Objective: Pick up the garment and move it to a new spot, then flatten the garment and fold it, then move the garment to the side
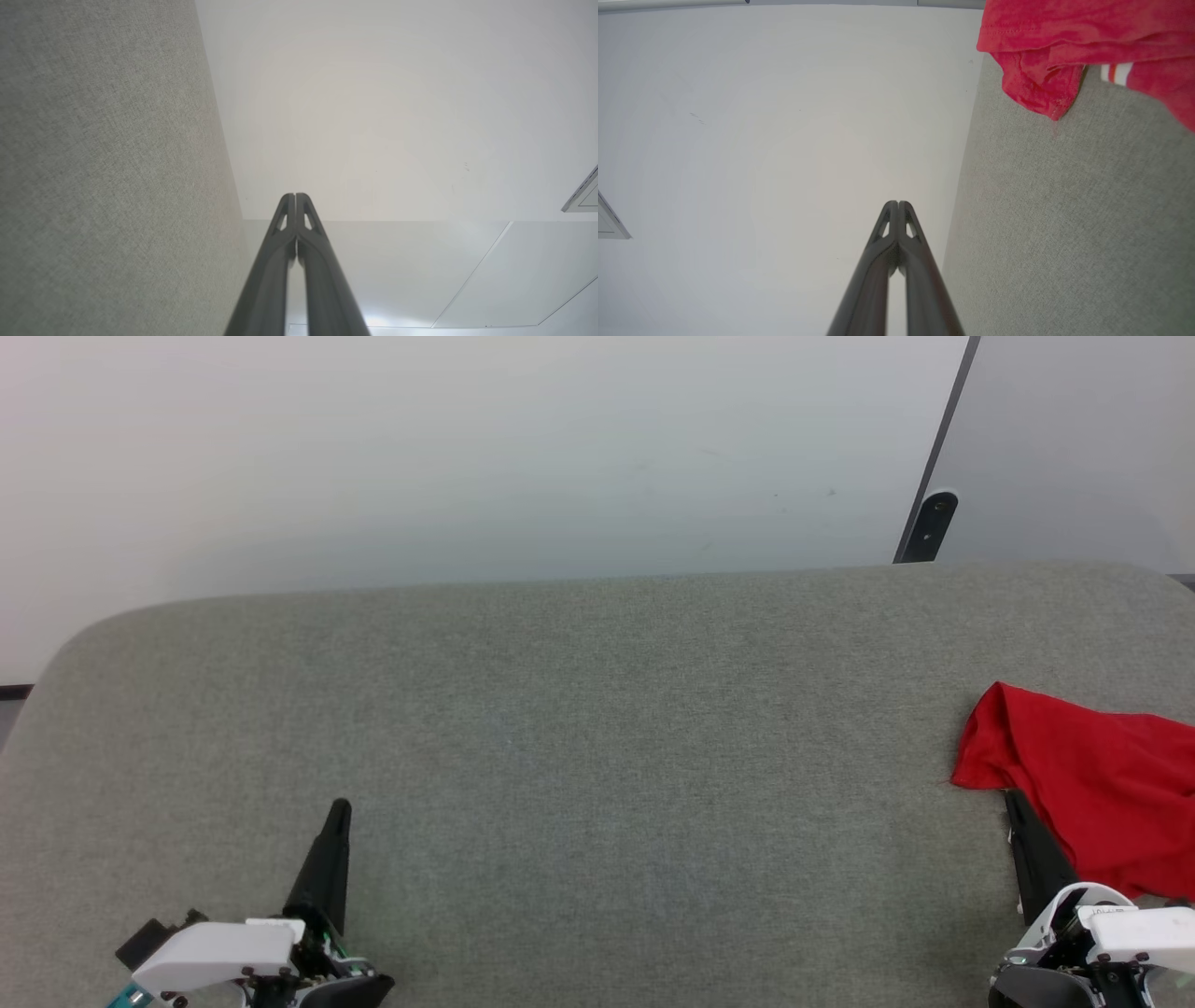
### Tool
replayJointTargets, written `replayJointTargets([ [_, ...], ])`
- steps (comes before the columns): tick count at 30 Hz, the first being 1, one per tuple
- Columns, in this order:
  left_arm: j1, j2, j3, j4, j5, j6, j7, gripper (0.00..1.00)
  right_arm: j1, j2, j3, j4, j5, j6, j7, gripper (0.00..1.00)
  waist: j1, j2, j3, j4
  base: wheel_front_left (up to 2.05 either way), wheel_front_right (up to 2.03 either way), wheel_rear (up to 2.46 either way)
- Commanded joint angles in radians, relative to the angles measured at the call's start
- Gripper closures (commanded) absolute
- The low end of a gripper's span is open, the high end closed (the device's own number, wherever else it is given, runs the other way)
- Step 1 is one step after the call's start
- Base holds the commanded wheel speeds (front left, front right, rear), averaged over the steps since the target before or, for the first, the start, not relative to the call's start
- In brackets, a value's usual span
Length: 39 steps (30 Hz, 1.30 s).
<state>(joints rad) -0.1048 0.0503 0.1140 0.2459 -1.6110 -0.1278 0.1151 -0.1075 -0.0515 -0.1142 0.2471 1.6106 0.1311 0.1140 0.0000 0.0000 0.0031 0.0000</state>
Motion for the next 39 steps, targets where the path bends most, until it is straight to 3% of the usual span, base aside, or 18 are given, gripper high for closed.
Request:
replayJointTargets([
  [1,-0.011,-0.001,0.002,0.001,-0.003,-0.006,0.002,1.00,-0.005,0.003,-0.001,0.000,0.004,-0.001,-0.002,1.00,0.0000,0.0000,0.000,0.000,0.00,0.00,0.00],
  [39,-0.011,-0.001,0.002,0.001,-0.003,-0.006,0.002,1.00,-0.005,0.003,-0.001,0.000,0.004,-0.001,-0.002,1.00,0.0000,0.0000,0.000,0.000,0.00,0.00,0.00],
])
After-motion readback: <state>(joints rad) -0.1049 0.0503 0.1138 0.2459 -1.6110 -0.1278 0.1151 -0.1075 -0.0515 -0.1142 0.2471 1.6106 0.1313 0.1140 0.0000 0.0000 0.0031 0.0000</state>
